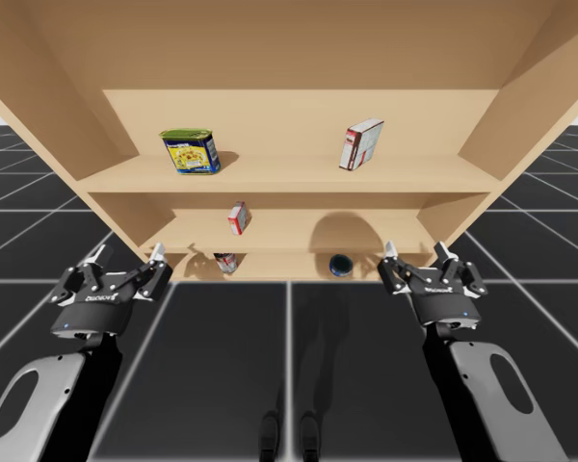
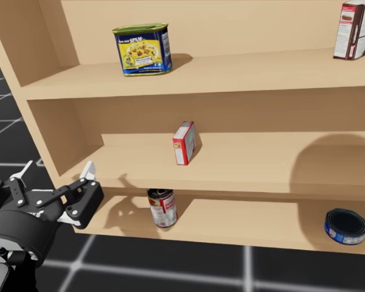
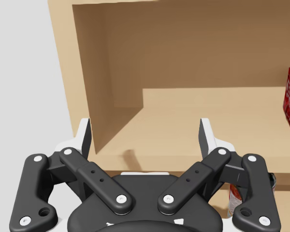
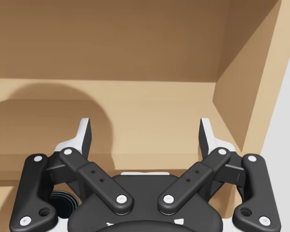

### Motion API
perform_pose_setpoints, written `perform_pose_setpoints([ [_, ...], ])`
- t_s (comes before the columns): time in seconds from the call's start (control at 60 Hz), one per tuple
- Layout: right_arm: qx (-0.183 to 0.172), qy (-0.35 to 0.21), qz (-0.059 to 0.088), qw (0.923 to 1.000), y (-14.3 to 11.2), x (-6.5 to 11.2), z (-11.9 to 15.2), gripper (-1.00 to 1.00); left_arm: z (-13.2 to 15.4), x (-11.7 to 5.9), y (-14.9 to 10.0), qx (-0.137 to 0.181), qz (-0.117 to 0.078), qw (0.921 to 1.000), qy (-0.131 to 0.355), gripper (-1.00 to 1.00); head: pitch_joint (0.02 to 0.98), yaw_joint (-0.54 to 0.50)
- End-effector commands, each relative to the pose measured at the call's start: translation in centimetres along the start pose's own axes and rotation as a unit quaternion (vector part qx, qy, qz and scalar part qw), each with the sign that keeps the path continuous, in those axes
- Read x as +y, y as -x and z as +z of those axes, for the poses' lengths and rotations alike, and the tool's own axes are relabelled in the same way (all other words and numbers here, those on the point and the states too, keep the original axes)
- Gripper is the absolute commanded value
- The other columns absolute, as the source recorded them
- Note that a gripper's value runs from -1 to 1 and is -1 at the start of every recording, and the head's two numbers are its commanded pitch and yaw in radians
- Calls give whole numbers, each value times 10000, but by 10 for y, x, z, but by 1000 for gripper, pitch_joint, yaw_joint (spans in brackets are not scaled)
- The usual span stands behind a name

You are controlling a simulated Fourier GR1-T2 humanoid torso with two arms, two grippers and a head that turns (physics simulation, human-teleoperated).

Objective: Retrieve the gelatin box from the shelves.

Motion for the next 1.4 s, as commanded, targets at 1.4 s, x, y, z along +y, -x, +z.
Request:
perform_pose_setpoints([
  [1.4,82,-45,-223,9997,2,-3,-1,-1000,-88,-132,-22,902,268,9867,1323,-1000,544,220],
])
